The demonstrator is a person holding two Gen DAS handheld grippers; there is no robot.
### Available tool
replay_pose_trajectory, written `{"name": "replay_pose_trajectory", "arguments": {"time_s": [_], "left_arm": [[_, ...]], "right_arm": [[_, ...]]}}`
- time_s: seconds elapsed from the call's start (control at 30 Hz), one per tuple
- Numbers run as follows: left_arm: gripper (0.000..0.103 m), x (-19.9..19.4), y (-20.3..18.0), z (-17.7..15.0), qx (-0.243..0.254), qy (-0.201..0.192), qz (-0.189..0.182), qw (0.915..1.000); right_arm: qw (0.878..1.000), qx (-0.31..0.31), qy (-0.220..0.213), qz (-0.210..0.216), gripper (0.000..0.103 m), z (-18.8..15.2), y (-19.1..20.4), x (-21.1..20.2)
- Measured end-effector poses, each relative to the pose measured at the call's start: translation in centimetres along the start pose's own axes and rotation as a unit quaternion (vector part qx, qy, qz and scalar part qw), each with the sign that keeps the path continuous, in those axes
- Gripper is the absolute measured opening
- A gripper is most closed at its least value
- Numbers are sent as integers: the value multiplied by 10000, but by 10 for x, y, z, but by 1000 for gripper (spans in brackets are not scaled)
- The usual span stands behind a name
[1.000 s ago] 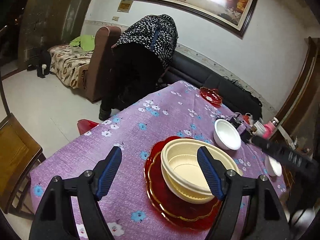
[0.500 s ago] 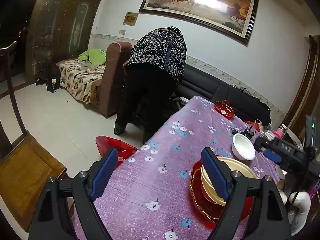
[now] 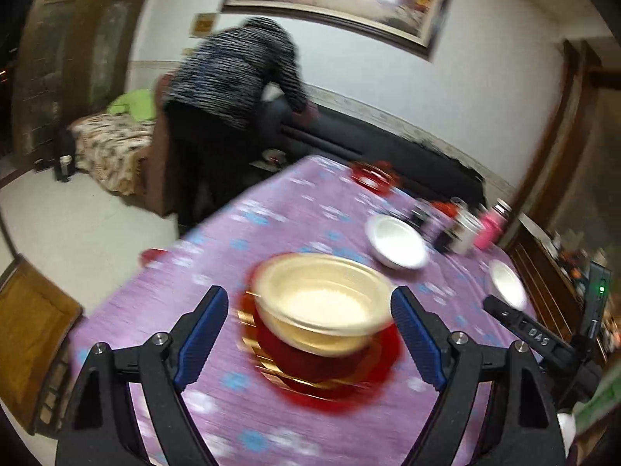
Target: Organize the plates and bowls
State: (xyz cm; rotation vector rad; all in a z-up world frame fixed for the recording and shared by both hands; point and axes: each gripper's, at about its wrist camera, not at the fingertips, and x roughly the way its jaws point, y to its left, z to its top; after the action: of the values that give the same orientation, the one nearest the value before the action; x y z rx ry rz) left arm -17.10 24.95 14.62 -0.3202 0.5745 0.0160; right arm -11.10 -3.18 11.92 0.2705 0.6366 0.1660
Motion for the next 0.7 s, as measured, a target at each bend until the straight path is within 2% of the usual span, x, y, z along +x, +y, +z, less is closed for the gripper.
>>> {"name": "replay_pose_trajectory", "arguments": {"time_s": [0.23, 0.4, 0.7], "left_arm": [[85, 4, -87, -9, 553, 237, -387, 9974], [85, 8, -121, -8, 735, 378, -517, 9952], [85, 17, -142, -10, 666, 488, -718, 9940]], "right_arm": [[9988, -128, -436, -162, 75, 1, -63, -55], [9978, 15, -667, -48, 76, 4, -93, -82], [9958, -265, -874, 5, 80, 21, -86, -106]]}}
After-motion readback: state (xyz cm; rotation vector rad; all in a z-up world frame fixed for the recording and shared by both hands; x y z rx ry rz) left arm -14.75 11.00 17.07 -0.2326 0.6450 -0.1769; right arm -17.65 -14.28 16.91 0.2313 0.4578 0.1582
